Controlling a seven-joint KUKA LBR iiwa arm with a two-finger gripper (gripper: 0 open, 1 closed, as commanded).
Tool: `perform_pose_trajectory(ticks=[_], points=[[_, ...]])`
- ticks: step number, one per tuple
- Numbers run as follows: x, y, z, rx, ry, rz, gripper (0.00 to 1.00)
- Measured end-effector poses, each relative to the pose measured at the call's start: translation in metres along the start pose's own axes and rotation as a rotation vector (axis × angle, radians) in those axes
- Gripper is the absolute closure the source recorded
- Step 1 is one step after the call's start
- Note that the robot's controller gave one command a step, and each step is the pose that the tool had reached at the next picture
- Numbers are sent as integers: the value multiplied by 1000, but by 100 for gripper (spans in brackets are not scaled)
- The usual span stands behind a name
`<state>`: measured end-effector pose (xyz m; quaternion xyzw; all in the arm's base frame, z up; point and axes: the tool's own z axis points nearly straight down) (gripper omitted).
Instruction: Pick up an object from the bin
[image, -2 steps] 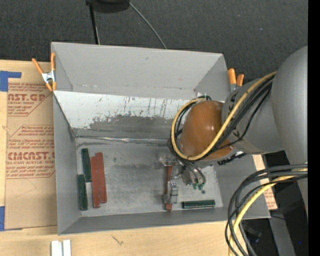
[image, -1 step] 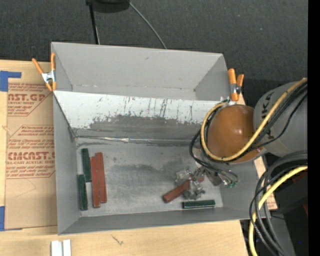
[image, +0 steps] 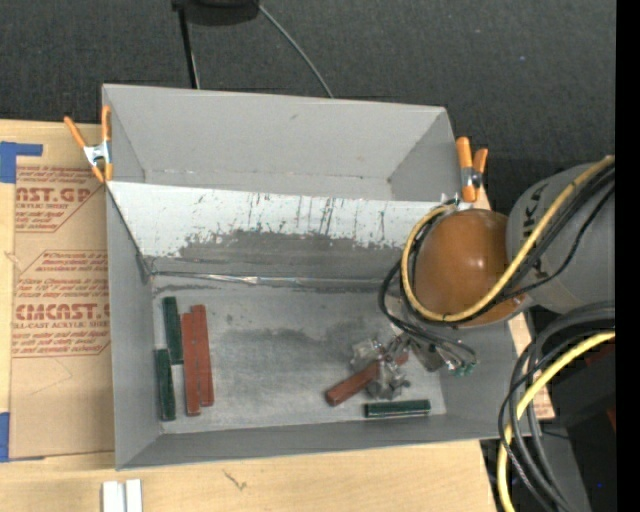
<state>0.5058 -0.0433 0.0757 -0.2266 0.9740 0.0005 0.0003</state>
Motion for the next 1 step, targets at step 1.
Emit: perform_pose_trajectory(ticks=[1], points=[[-22, -10, -165, 3, -6, 11, 100]])
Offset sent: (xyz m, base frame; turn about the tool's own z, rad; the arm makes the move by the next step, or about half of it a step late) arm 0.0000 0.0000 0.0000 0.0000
